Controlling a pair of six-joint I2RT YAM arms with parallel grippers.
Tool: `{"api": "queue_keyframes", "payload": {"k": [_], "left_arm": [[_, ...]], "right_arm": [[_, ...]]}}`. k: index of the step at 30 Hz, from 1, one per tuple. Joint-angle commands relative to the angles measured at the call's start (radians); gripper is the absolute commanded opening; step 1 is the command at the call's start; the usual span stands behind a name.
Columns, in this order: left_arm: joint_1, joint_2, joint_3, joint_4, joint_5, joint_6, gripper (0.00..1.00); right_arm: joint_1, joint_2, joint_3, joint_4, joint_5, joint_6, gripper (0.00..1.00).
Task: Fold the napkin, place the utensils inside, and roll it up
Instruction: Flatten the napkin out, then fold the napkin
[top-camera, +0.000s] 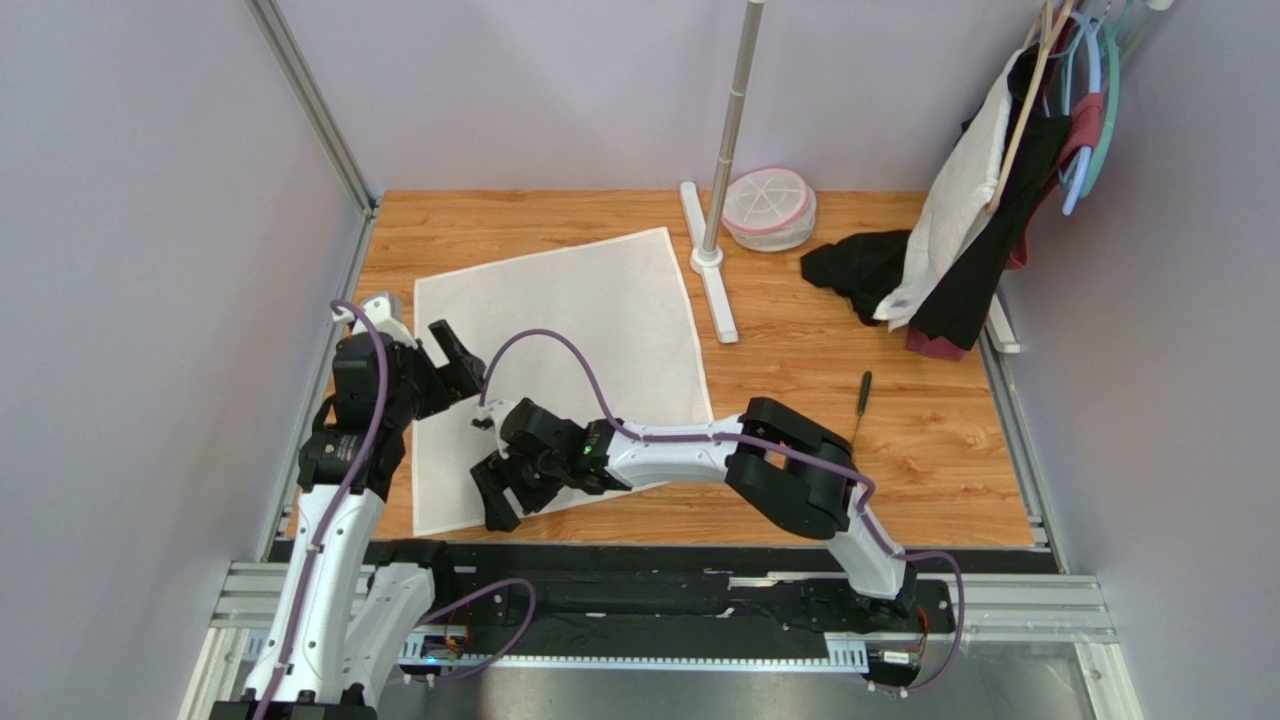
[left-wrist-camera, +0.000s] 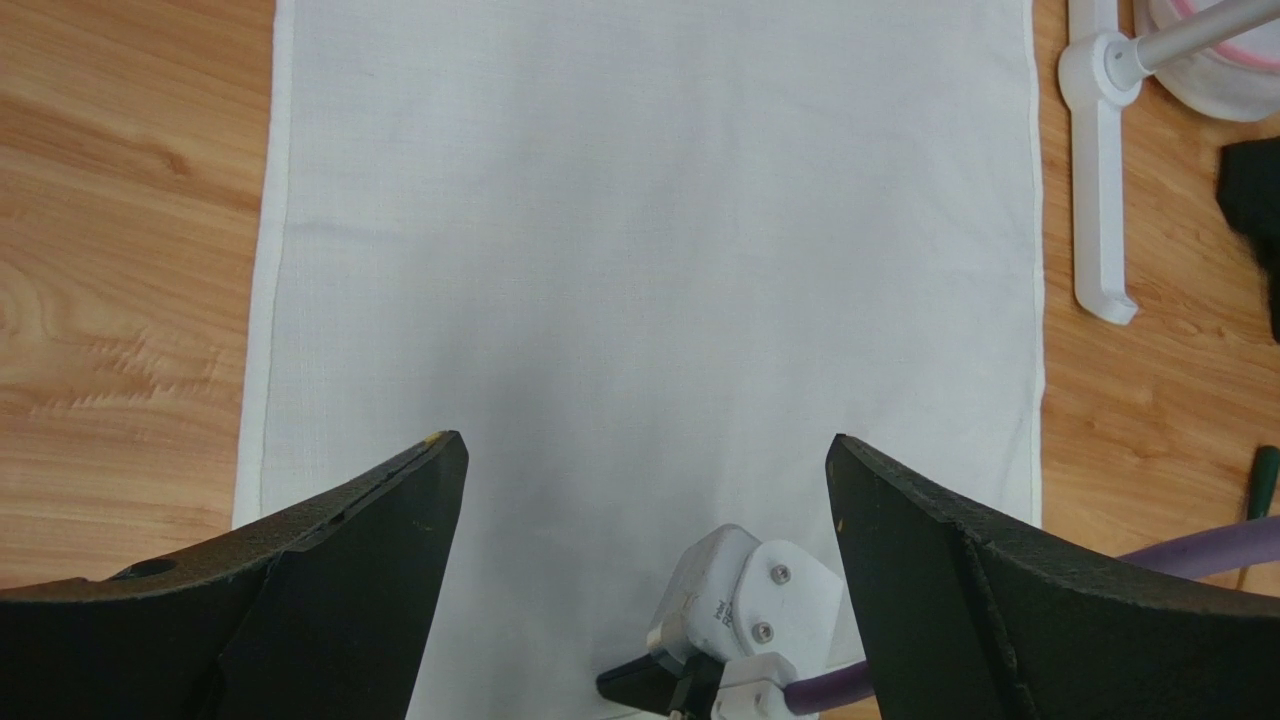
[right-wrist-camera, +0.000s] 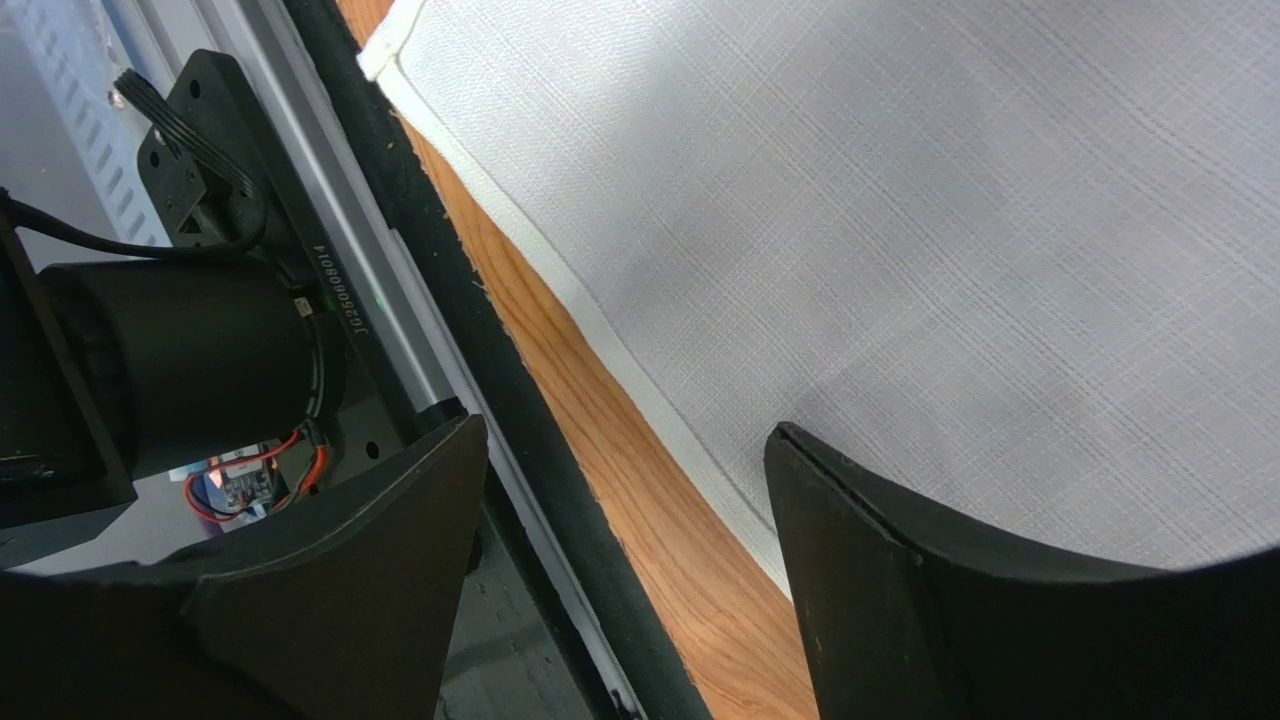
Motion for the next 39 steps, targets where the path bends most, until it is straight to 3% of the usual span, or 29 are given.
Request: {"api": "queue_keyframes", "payload": {"k": [1,4,8,11,12,14,15,18,21,24,32,39], "left_arm": [[0.005,-0.04,0.045,0.0,0.005,0.067,0.99],[-0.001,-0.08,0.011,0.057,0.059,0.082,0.93],[-0.134,-0.062,-0.016,0.109,0.007,0.056,0.86],[-0.398,0.01,-0.047,0.222,-0.129,0.031,0.86],[-0.535,0.081,-0.05,0.261,-0.156,0.019,0.86],[-0.666,0.18,-0.041,0.386,-0.223,0.028,0.83],[-0.797,0.302,-0.029,0.458,-0.24,0.047,0.82],[-0.958,0.572,0.122,0.508,-0.239,0.09,0.79],[-1.018,0.764,0.219,0.555,-0.215,0.102,0.7],[-1.047,0.881,0.276,0.583,-0.152,0.094,0.55],[-1.099,1.096,0.39,0.603,-0.073,0.082,0.45],[-1.105,1.171,0.453,0.49,-0.141,0.048,0.44]], "right_arm": [[-0.024,-0.085,-0.007,-0.061,0.073,-0.028,0.76],[-0.079,-0.253,-0.079,-0.096,0.169,-0.045,0.76],[-0.221,-0.494,-0.269,-0.149,0.324,-0.056,0.76],[-0.391,-0.669,-0.424,-0.211,0.395,-0.039,0.76],[-0.44,-0.706,-0.497,-0.222,0.41,-0.038,0.76],[-0.581,-0.818,-0.556,-0.246,0.427,-0.041,0.76],[-0.625,-0.847,-0.608,-0.252,0.429,-0.044,0.76],[-0.778,-0.953,-0.656,-0.285,0.401,-0.036,0.76],[-0.893,-1.033,-0.706,-0.3,0.374,-0.016,0.76],[-0.988,-1.081,-0.737,-0.314,0.345,-0.019,0.76],[-1.127,-1.099,-0.765,-0.32,0.262,-0.047,0.77],[-1.139,-1.098,-0.765,-0.311,0.239,-0.048,0.77]]}}
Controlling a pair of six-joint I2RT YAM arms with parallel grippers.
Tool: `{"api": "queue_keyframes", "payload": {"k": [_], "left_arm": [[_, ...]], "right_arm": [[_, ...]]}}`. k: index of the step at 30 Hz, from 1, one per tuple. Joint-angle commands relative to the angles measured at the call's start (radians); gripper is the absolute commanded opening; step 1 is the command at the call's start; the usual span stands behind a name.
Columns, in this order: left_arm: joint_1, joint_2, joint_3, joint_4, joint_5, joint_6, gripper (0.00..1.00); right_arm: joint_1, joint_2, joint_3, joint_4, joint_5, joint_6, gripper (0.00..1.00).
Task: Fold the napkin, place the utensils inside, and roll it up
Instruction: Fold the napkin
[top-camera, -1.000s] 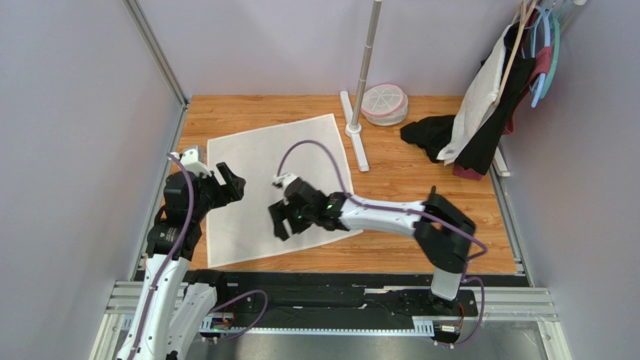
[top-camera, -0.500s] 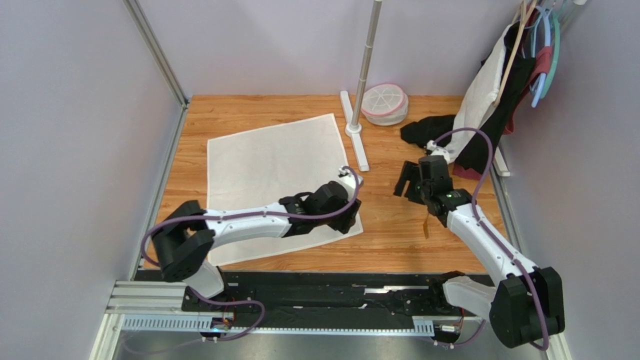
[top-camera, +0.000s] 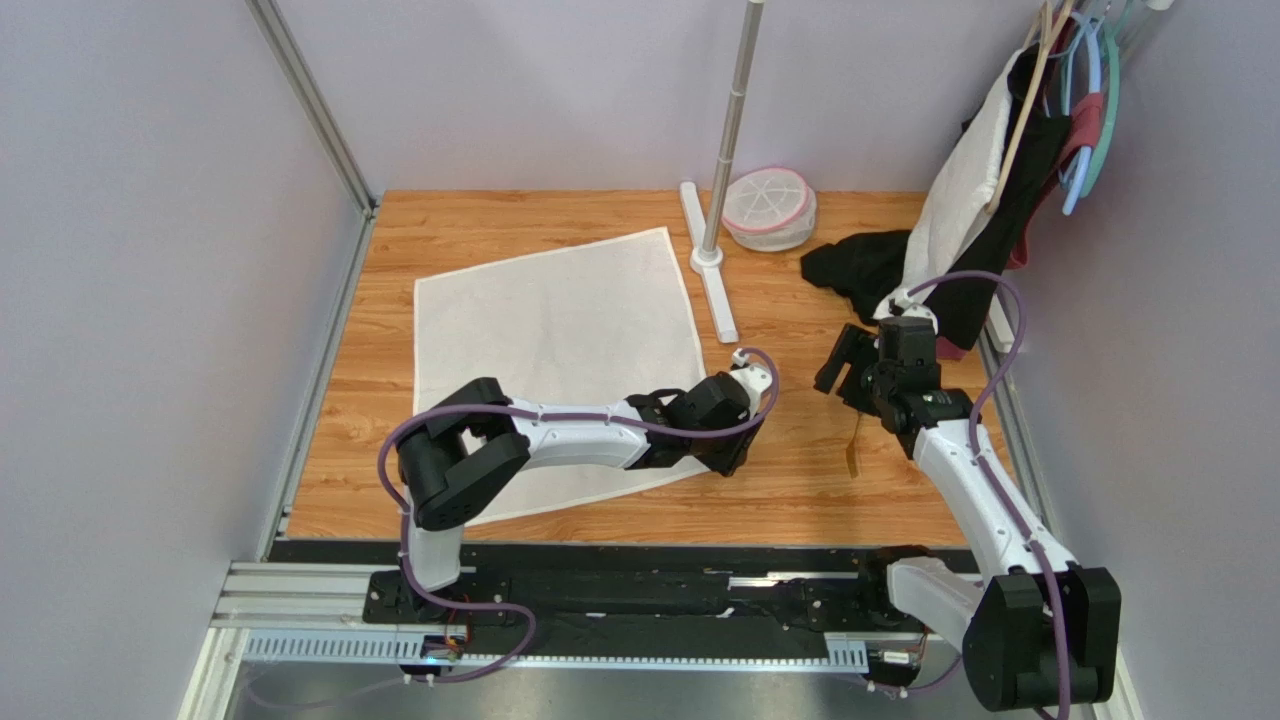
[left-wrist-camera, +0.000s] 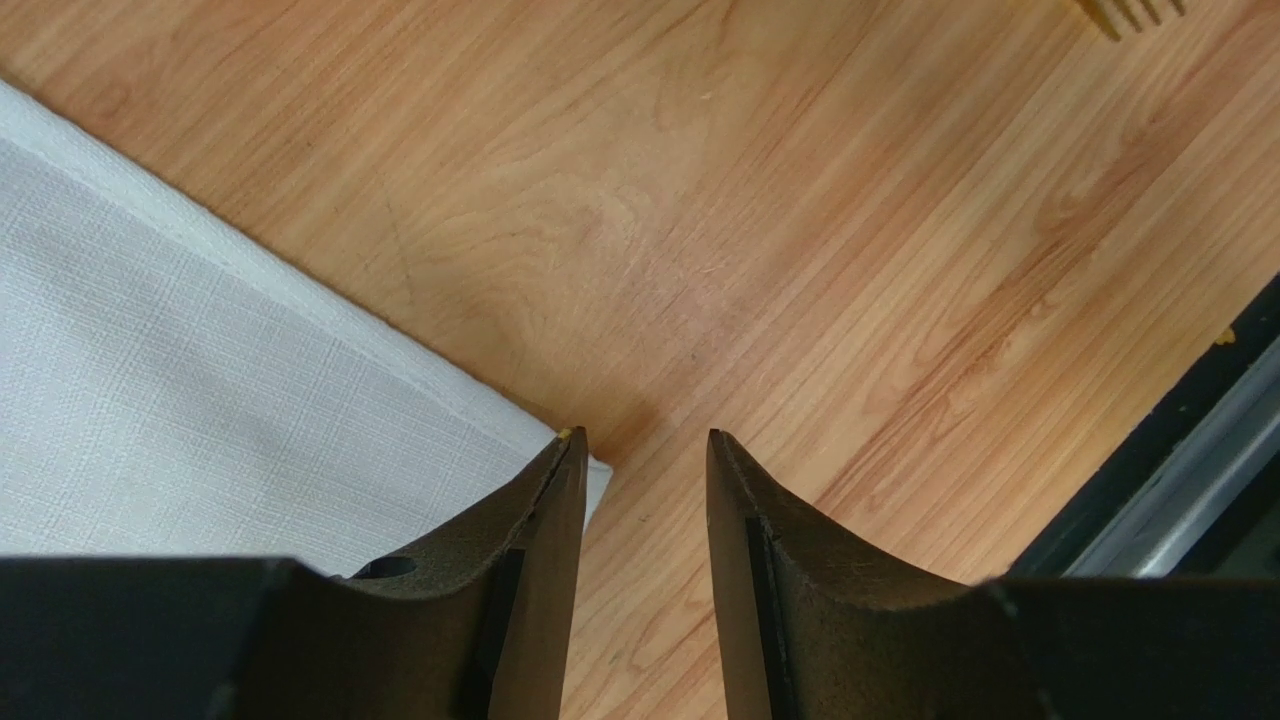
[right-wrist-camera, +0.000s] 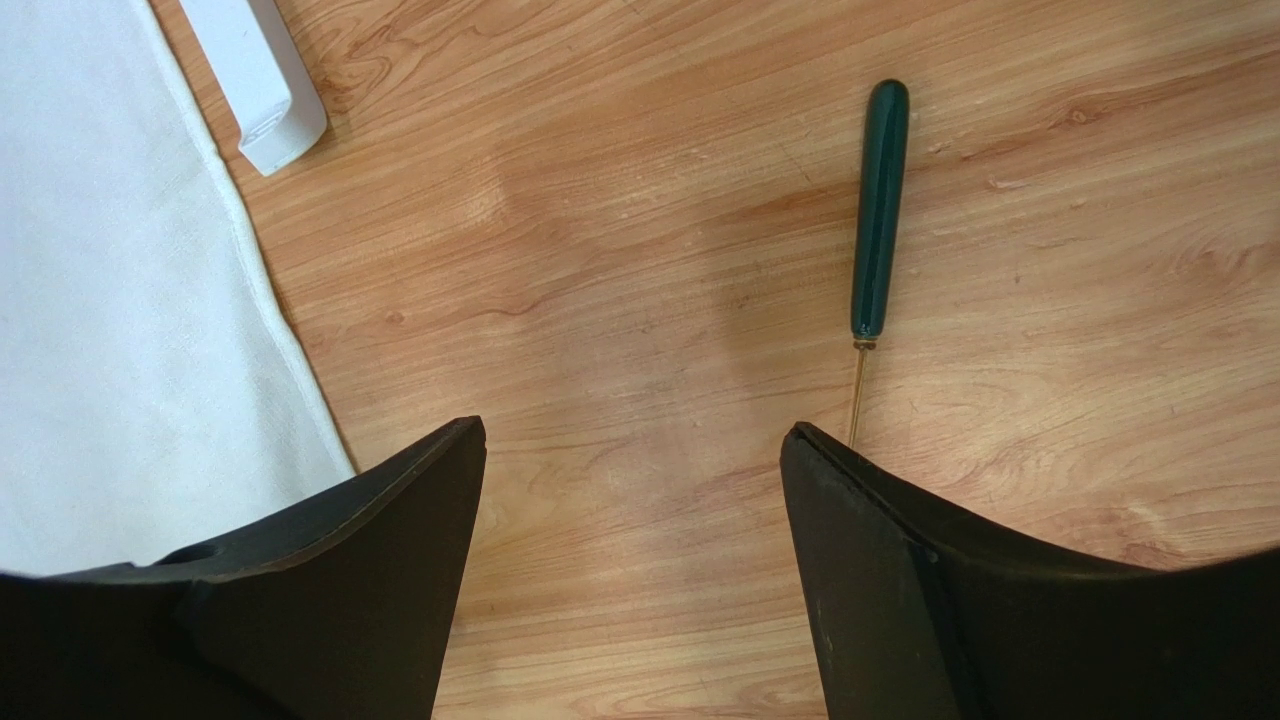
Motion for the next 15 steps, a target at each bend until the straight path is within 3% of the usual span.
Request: {"api": "queue_keyframes", "payload": {"k": [1,7,15], "left_arm": [[-0.013,0.006,0.047,-0.061,-0.049,-0.027,0.44],[-0.057,0.003,0.036,-0.108,-0.214,-0.064,0.46],[-0.061,0.037,0.027,-0.058,-0.187,-0.073,0.46]], "right_arm": [[-0.009,-0.01,-0.001,0.022,-0.028,-0.013,0.77],[-0.016,-0.007,-0.003,0.024,-0.063,-0.015,0.77],[-0.019,-0.004,-0.005,0.024,-0.074,-0.016,0.77]]}}
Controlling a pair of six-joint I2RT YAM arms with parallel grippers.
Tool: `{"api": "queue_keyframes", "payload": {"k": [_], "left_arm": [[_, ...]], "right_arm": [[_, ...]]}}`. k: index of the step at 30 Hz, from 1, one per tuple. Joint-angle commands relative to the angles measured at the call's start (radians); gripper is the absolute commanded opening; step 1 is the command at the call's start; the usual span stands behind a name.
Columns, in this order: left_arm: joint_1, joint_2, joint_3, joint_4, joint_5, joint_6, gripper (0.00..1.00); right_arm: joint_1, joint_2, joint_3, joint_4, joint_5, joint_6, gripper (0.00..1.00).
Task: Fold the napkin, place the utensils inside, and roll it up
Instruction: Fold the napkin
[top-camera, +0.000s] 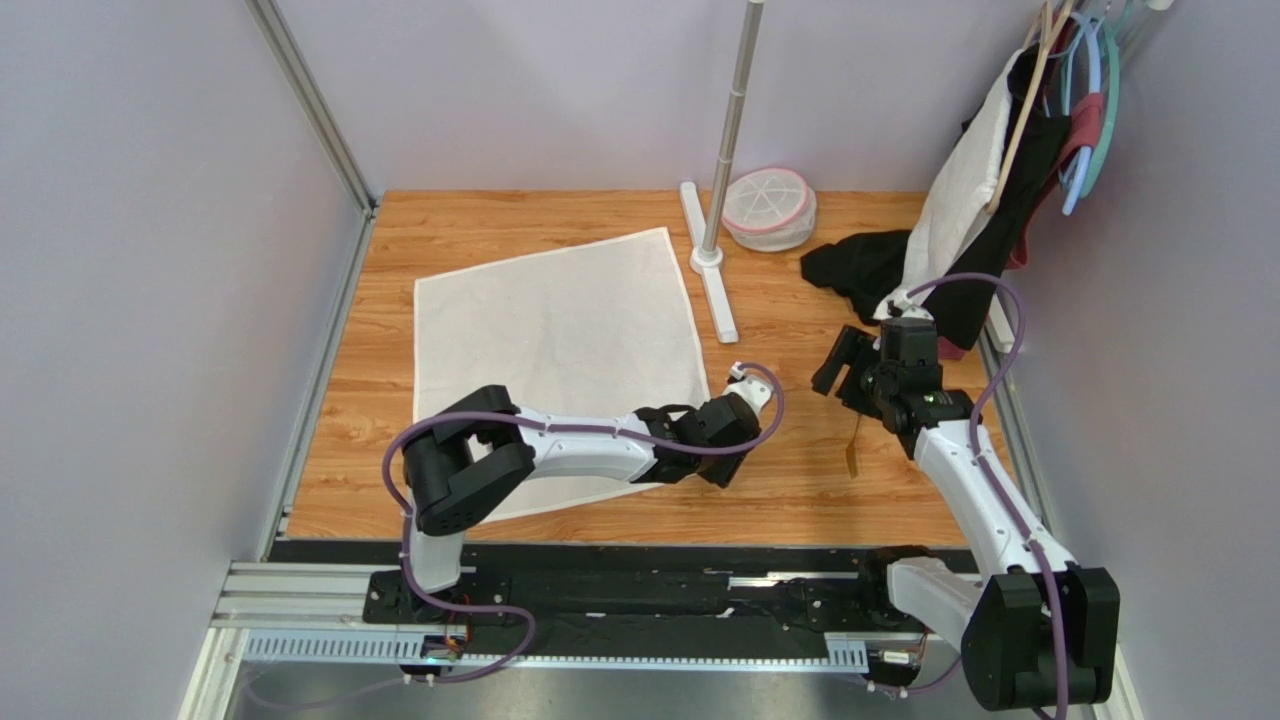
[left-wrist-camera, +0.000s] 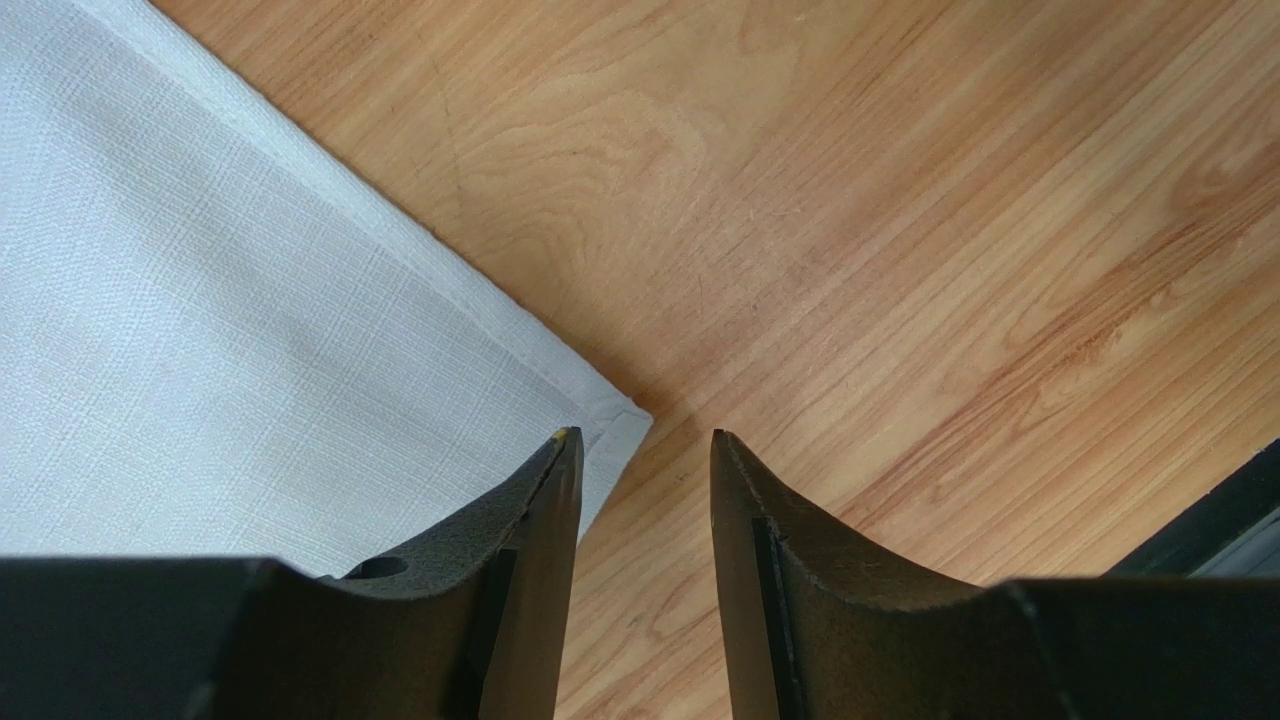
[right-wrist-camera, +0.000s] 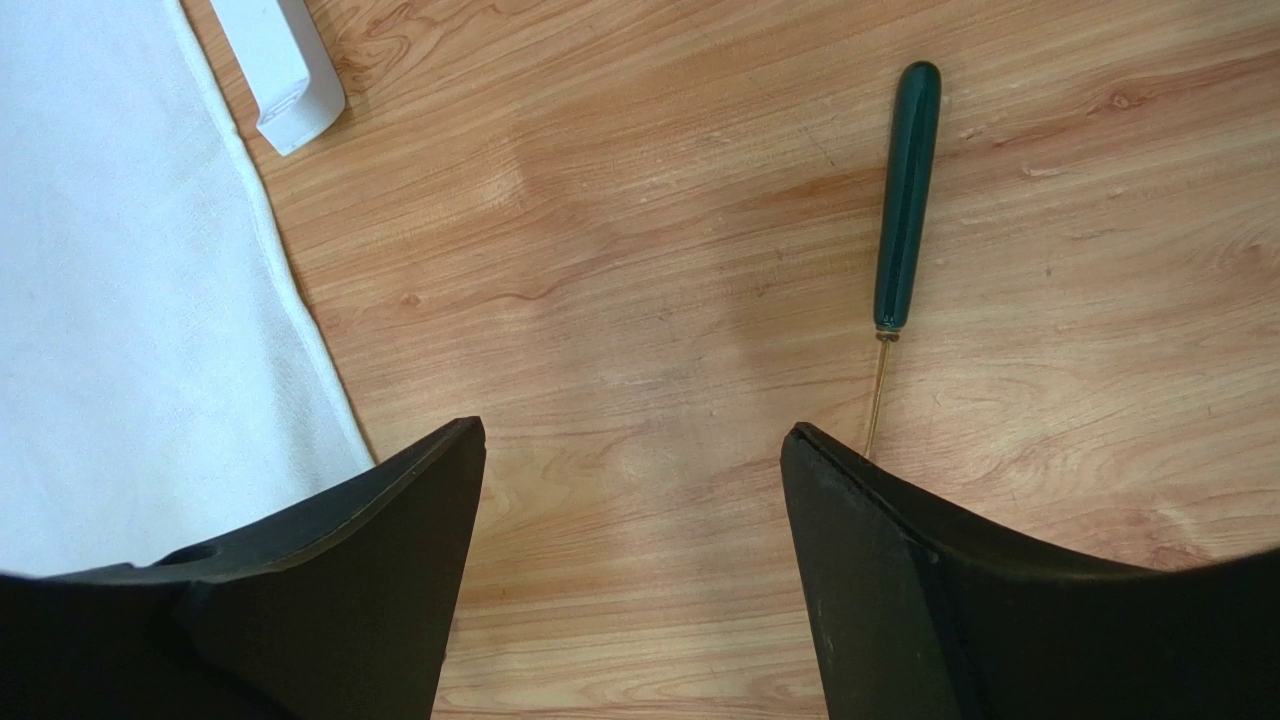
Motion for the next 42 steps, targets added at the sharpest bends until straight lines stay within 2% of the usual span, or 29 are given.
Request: {"api": "queue_keyframes", "payload": {"k": [1,8,11,14,17,21,25,29,30,32,33,36,42], "left_arm": [[-0.001,0.024,0.019,0.032,-0.019,-0.021,0.46],[-0.003,0.057,0.026,0.001,-0.042,-0.048,0.45],[-0.001,0.079,0.045,-0.014,-0.039,-0.053,0.42],[-0.001,0.099,0.061,-0.051,-0.058,-0.074,0.34],[-0.001,0.099,0.058,-0.06,-0.075,-0.087,0.17],[0.0,0.088,0.065,-0.051,-0.05,-0.074,0.0],[0.037,-0.023,0.078,-0.074,-0.001,-0.047,0.0],[0.221,-0.177,0.006,-0.094,0.12,-0.044,0.0],[0.312,-0.2,0.003,-0.118,0.137,-0.019,0.0],[0.394,-0.248,0.012,-0.202,0.171,0.027,0.0],[0.482,-0.254,0.022,-0.242,0.186,0.068,0.0],[0.638,-0.234,0.078,-0.382,0.221,0.154,0.0],[0.88,-0.144,0.216,-0.537,0.198,0.297,0.0]], "right_arm": [[-0.006,-0.007,0.001,0.025,-0.021,-0.014,0.77],[-0.009,-0.023,-0.002,0.02,-0.018,-0.017,0.77],[-0.008,-0.026,-0.002,0.019,-0.019,-0.017,0.77],[-0.011,-0.032,-0.002,0.017,-0.022,-0.017,0.77],[-0.011,-0.036,-0.004,0.016,-0.022,-0.019,0.77],[-0.012,-0.035,-0.005,0.017,-0.022,-0.02,0.77],[-0.011,-0.035,-0.002,0.013,-0.021,-0.025,0.77],[-0.011,-0.032,0.002,0.011,-0.022,-0.03,0.77],[-0.014,-0.03,0.002,0.014,-0.024,-0.03,0.77],[-0.014,-0.026,0.004,0.014,-0.027,-0.03,0.77],[-0.012,-0.026,0.004,0.016,-0.029,-0.028,0.77],[-0.012,-0.023,0.005,0.019,-0.035,-0.03,0.77],[-0.012,-0.018,0.005,0.022,-0.049,-0.031,0.77]]}}
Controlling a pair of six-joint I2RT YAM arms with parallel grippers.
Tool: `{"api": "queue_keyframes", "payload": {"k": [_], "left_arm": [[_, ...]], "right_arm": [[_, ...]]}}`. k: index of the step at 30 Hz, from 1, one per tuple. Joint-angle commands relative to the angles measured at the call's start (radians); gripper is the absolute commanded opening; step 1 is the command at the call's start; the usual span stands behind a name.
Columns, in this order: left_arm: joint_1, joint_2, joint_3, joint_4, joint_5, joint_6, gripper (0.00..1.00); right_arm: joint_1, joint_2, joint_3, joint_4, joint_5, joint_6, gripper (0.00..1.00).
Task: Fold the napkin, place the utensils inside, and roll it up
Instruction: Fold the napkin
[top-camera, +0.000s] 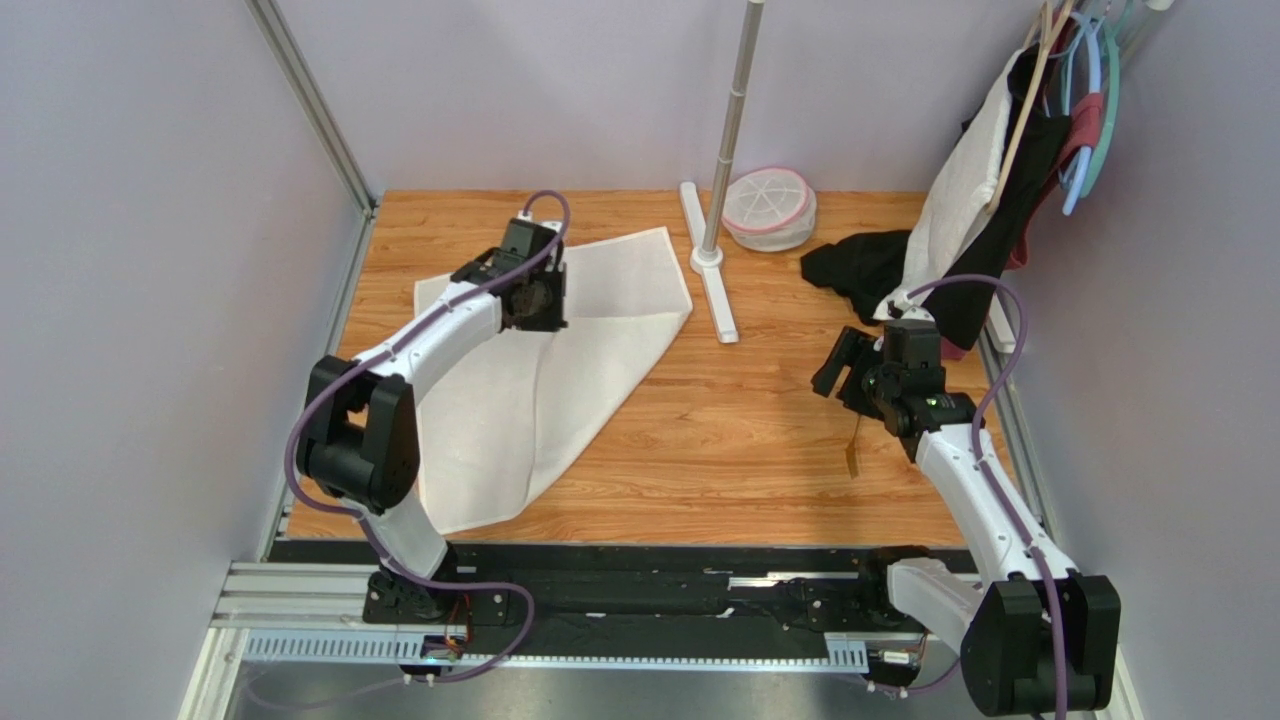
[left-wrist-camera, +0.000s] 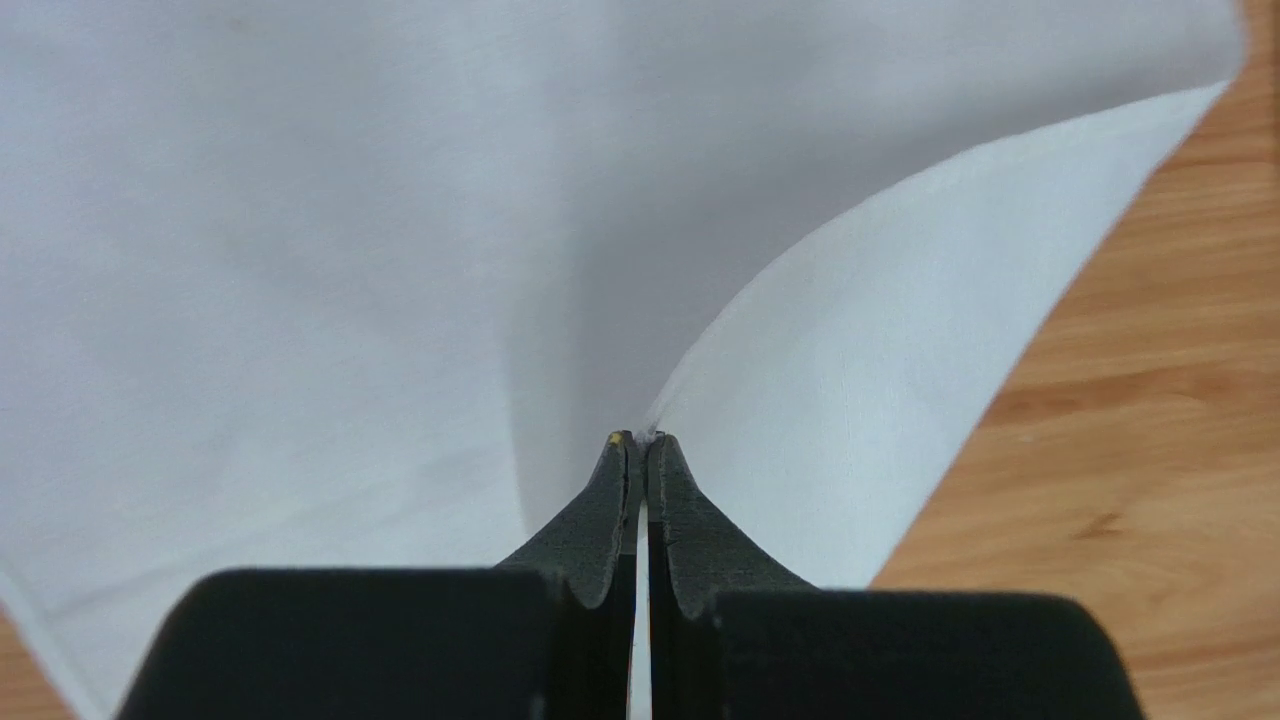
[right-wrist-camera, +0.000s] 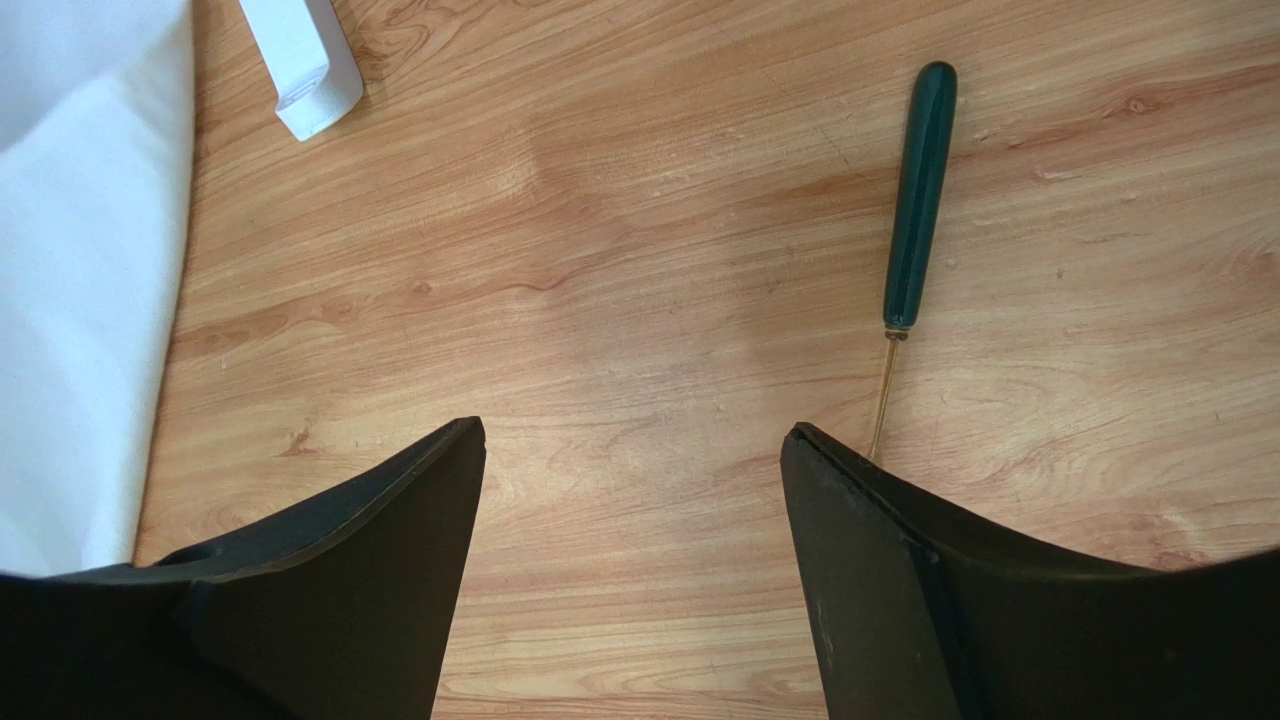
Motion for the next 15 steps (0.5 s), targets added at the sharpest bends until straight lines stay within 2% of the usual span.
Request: {"api": "queue_keyframes", "payload": {"k": [1,8,11,15], "left_arm": [[0.148,0.076,0.134,-0.196,0.015,0.162,0.0],[0.321,0.194,0.307,-0.245,0.001,0.293,0.0],[0.371,0.263,0.396,-0.29,0.011,0.346,0.0],[0.383,0.367,0.5,-0.362,-0.001,0.403,0.0]], "right_arm": [[-0.004,0.001,0.012,0.022,-0.031,-0.013,0.77],[-0.006,-0.002,0.004,0.027,-0.052,-0.013,0.77],[-0.004,-0.007,0.001,0.03,-0.061,-0.013,0.77],[-0.006,-0.007,0.003,0.033,-0.066,-0.011,0.77]]}}
